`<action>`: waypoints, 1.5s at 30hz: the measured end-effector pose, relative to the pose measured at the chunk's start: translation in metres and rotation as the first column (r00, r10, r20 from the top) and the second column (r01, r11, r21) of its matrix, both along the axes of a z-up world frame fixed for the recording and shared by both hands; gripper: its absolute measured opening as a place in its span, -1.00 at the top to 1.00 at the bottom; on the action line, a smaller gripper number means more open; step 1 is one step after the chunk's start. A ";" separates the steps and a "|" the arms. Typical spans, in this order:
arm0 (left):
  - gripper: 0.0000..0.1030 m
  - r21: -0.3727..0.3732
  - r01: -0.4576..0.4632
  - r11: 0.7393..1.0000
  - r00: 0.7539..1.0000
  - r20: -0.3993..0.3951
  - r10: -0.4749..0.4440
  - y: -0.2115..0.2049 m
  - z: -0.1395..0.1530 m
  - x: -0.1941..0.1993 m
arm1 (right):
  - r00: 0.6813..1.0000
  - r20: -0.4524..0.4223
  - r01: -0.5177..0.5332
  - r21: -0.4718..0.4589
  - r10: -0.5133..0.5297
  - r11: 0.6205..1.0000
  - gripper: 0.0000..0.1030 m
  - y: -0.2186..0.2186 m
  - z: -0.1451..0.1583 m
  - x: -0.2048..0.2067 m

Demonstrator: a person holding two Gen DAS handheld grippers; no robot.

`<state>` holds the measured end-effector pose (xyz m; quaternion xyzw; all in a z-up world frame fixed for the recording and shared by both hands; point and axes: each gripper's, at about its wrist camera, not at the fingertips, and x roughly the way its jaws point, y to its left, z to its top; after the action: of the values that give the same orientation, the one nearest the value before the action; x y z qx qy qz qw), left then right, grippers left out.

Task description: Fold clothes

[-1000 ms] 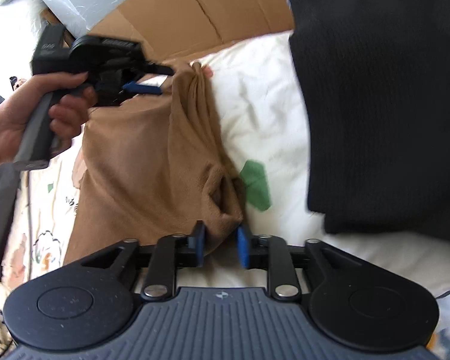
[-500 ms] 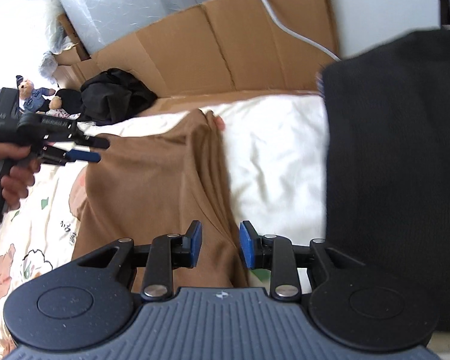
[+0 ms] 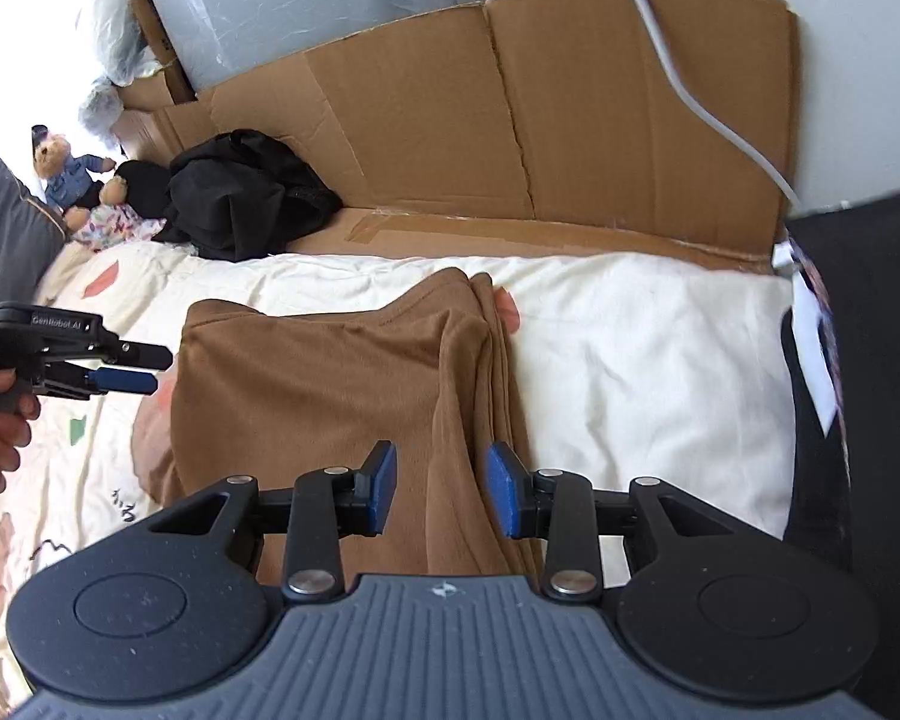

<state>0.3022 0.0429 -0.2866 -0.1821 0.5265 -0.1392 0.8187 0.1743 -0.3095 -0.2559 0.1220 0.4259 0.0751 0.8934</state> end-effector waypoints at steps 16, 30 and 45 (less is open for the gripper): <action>0.72 -0.159 0.015 0.987 1.000 0.018 -0.013 0.014 -0.048 0.036 | 0.997 -0.077 -0.024 -0.029 0.021 0.999 0.26 0.004 -0.037 0.096; 0.46 -0.082 0.040 0.996 0.995 0.090 -0.032 0.017 -0.046 0.047 | 0.994 -0.081 -0.077 -0.033 0.074 0.997 0.88 -0.009 -0.052 0.115; 0.06 -0.118 -0.015 0.993 0.996 0.088 0.025 0.027 -0.040 0.046 | 0.995 -0.088 -0.046 -0.024 0.043 0.999 0.55 -0.010 -0.044 0.127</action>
<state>0.3479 0.0698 -0.3263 -0.2287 0.4784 -0.1696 0.8307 0.3009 -0.3198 -0.2996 0.1041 0.4681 0.0841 0.8735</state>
